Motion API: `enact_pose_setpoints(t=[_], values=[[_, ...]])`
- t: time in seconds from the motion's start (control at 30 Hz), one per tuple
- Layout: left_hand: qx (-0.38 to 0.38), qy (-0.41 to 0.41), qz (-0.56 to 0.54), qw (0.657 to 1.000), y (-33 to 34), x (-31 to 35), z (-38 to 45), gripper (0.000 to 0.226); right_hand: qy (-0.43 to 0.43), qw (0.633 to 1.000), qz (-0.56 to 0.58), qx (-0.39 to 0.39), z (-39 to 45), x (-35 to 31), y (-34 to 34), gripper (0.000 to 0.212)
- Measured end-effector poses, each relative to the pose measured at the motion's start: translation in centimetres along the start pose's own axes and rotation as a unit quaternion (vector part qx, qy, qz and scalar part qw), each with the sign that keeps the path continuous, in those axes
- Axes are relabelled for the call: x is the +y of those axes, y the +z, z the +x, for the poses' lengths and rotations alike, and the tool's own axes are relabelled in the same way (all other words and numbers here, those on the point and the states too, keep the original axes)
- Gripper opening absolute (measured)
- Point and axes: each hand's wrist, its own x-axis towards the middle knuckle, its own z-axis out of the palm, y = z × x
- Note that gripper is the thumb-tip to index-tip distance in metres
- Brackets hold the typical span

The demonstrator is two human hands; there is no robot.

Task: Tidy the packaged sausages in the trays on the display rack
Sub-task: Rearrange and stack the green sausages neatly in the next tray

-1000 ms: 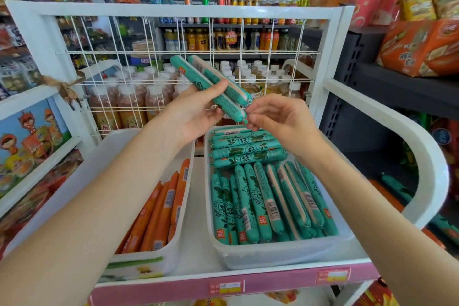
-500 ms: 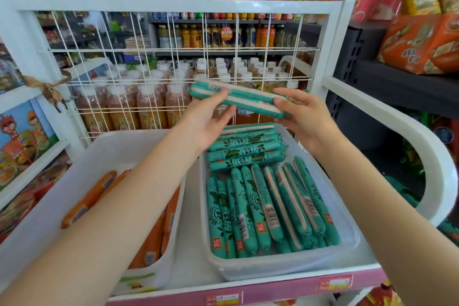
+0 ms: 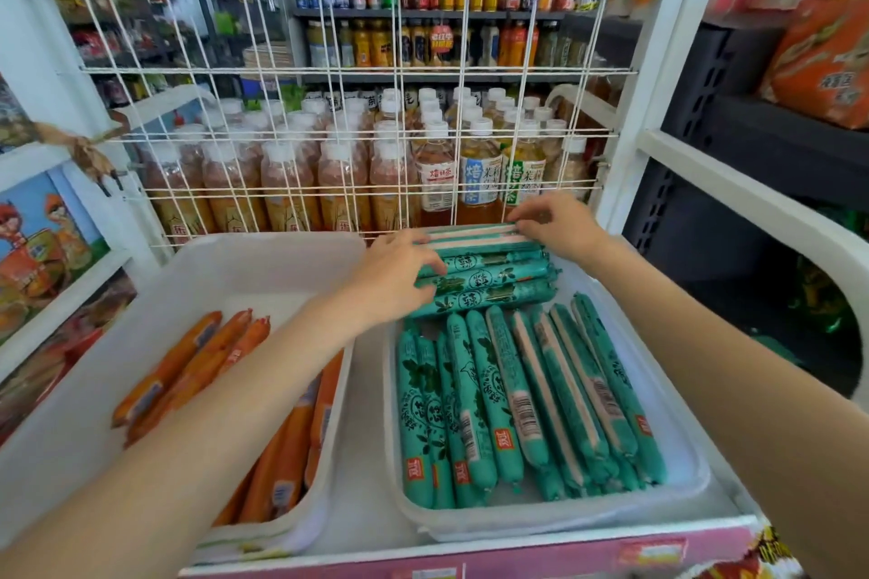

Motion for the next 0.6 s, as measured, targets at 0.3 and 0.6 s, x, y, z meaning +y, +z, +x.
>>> enact_pose_setpoints(t=[0.3, 0.6], values=[[0.073, 0.020, -0.043, 0.996, -0.2, -0.9, -1.3, 0.021, -0.087, 0.996, 0.016, 0.033, -4.3, -1.6, -0.7, 0.023], [0.071, 0.014, -0.024, 0.997, -1.9, -2.2, -3.8, 0.019, -0.136, 0.932, -0.079, -0.326, -7.1, -6.3, 5.5, 0.036]])
